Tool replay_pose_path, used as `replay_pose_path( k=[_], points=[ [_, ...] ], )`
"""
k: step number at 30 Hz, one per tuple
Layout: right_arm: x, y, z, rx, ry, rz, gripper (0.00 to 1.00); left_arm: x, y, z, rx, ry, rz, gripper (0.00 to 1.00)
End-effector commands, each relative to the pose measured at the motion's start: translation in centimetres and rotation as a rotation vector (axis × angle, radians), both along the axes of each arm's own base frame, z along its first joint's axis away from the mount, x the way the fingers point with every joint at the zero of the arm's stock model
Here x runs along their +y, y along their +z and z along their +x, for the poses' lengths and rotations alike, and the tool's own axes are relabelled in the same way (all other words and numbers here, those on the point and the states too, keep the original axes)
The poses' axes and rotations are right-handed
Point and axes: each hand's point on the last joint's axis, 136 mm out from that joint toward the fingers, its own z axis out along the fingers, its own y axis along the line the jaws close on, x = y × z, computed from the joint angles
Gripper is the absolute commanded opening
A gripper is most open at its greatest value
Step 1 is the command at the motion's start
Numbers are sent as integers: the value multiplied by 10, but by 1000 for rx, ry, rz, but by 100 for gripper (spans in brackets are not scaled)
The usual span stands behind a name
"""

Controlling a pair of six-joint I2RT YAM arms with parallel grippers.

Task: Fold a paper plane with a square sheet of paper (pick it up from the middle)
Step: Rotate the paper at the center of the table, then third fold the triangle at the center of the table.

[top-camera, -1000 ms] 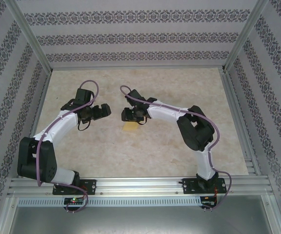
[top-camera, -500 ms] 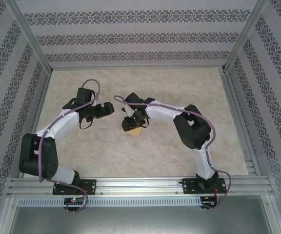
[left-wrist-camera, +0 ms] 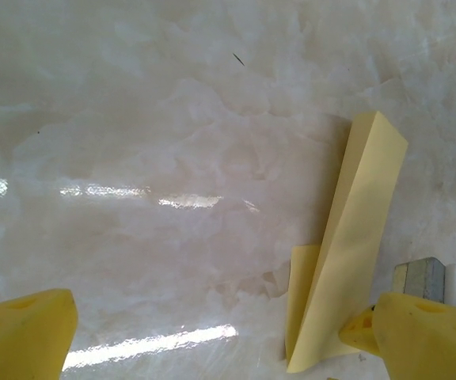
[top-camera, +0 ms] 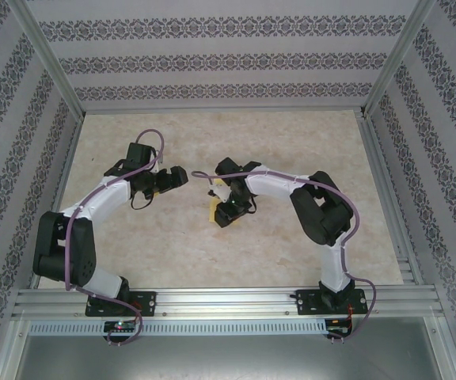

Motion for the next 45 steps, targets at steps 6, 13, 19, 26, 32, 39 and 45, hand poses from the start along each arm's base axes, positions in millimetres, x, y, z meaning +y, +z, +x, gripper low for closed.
replay_pose_path(
  k=[6, 13, 19, 26, 32, 39, 45],
  points=[
    [-10, 34, 6, -78, -98, 24, 46, -47, 7, 8, -4, -73, -155, 76],
    [4, 80, 41, -146, -655, 308, 53, -115, 9, -4, 10, -262, -201, 51],
    [-36, 75, 51, -151, -922, 327, 60, -151, -15, -13, 87, -346, -197, 29],
    [-52, 59, 52, -65, -990, 362, 59, -146, -47, -13, 160, -318, -145, 19],
    [-49, 46, 50, -18, -970, 336, 54, -142, -68, -15, 213, -307, -107, 16],
    [-41, 32, 45, 42, -938, 314, 49, -132, -90, -20, 269, -283, -41, 13],
    [-34, 22, 37, 96, -896, 300, 51, -122, -106, -27, 313, -272, 6, 13]
  ],
)
